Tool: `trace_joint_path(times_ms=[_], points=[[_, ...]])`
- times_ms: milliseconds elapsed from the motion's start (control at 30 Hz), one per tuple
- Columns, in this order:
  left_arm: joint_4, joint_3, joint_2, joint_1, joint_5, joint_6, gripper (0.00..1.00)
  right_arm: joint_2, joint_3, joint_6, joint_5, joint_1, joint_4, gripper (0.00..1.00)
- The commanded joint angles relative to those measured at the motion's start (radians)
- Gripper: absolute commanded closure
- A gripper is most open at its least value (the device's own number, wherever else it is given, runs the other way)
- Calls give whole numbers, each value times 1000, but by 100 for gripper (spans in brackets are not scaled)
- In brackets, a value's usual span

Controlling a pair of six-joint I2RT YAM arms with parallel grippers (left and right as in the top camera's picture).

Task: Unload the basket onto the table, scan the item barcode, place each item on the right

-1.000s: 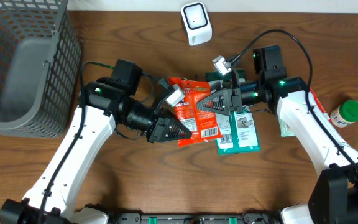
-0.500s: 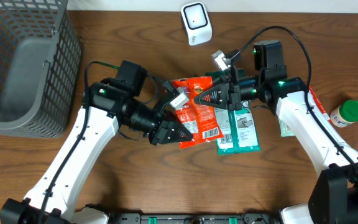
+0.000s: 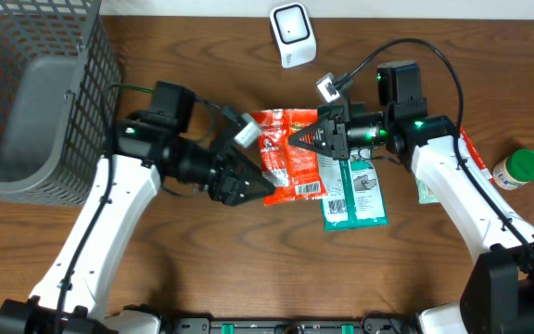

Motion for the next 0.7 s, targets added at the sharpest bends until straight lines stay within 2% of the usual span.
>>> trace_joint_path(times_ms=[0, 167, 267, 367, 500, 667], points=[[26, -1, -2, 48, -19, -9, 33, -21, 6, 77, 45, 1, 49, 99], [105, -1, -2, 98, -179, -189, 32, -29, 41, 123, 111, 2, 50, 99], [163, -1, -2, 114, -426, -365, 32, -48, 82, 130, 184, 8, 3, 99], [190, -1, -2, 114, -676, -486, 32, -69, 137, 120, 346, 30, -89, 99], [221, -1, -1, 114, -917, -611, 32, -76, 272, 68, 579, 97, -259, 99], [283, -1, 1, 114, -1044, -670, 32, -76, 470, 46, 943, 213, -453, 99]])
